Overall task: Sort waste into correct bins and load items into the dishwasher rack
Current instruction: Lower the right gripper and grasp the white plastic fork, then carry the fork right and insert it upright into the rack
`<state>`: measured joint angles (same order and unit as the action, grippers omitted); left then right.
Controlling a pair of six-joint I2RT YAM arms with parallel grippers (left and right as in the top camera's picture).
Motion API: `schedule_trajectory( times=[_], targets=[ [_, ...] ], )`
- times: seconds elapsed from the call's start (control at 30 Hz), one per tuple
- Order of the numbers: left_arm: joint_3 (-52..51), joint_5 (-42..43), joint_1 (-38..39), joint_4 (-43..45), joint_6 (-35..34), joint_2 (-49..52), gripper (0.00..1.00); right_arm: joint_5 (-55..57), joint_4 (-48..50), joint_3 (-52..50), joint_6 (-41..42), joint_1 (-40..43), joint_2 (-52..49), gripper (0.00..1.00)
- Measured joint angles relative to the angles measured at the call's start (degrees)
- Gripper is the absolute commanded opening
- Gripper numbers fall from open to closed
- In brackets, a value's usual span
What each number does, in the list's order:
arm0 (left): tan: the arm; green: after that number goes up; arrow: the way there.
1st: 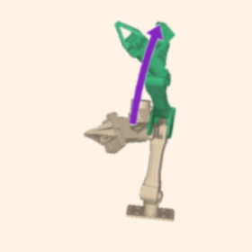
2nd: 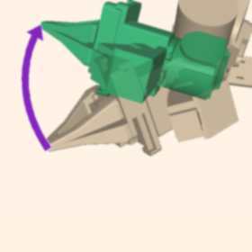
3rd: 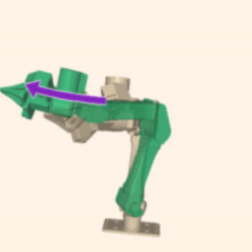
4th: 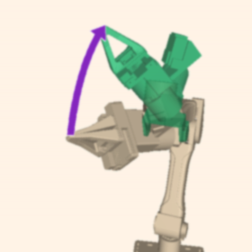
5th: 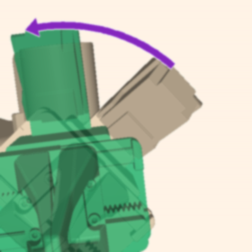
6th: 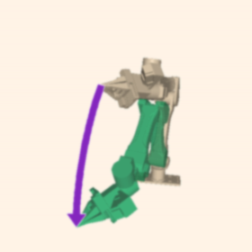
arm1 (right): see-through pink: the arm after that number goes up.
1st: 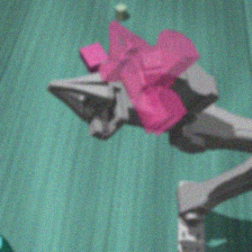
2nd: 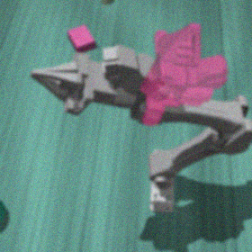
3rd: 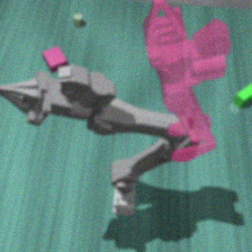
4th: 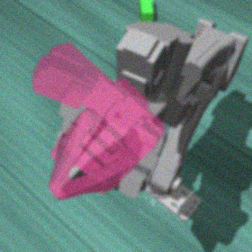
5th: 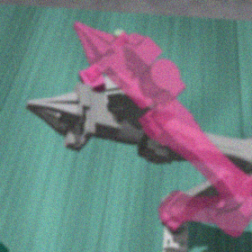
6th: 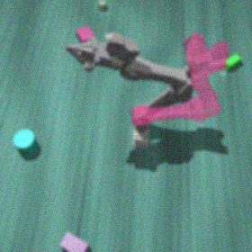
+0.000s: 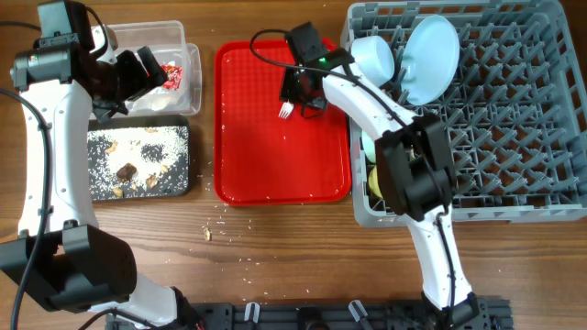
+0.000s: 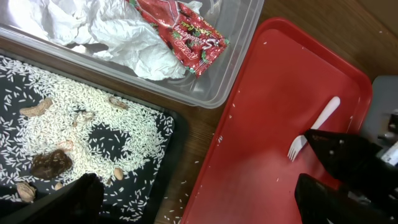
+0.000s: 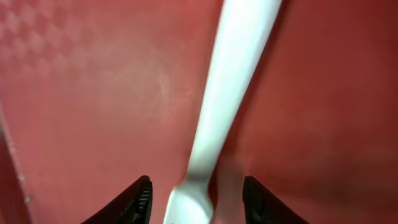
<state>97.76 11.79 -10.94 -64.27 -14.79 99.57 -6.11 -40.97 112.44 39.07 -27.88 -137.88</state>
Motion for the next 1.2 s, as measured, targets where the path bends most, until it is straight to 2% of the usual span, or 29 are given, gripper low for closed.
schedule_trajectory(
  times=[0.17,0.63,0.83,0.97,1.2],
  targets=[
    [0.00,0.00,0.00,0.00,0.00,0.00,1.00,0.72,1.49,0.00,1.77,0.00,-0.39,0.48],
    [0.00,0.00,0.00,0.00,0.00,0.00,1.00,1.25,1.57,0.00,4.22,0.00,-0.81,0.05],
    [0.00,0.00,0.00,0.00,0.00,0.00,1.00,0.44,1.77,0.46,4.13,0.00,-0.81,0.05],
    [0.00,0.00,0.00,0.00,0.00,0.00,1.00,-2.84,1.36,0.46,0.85,0.07,-0.81,0.04],
    [0.00,0.00,0.00,0.00,0.00,0.00,1.00,-7.37,-5.81,0.13,-14.16,0.07,2.38,0.04]
  ],
)
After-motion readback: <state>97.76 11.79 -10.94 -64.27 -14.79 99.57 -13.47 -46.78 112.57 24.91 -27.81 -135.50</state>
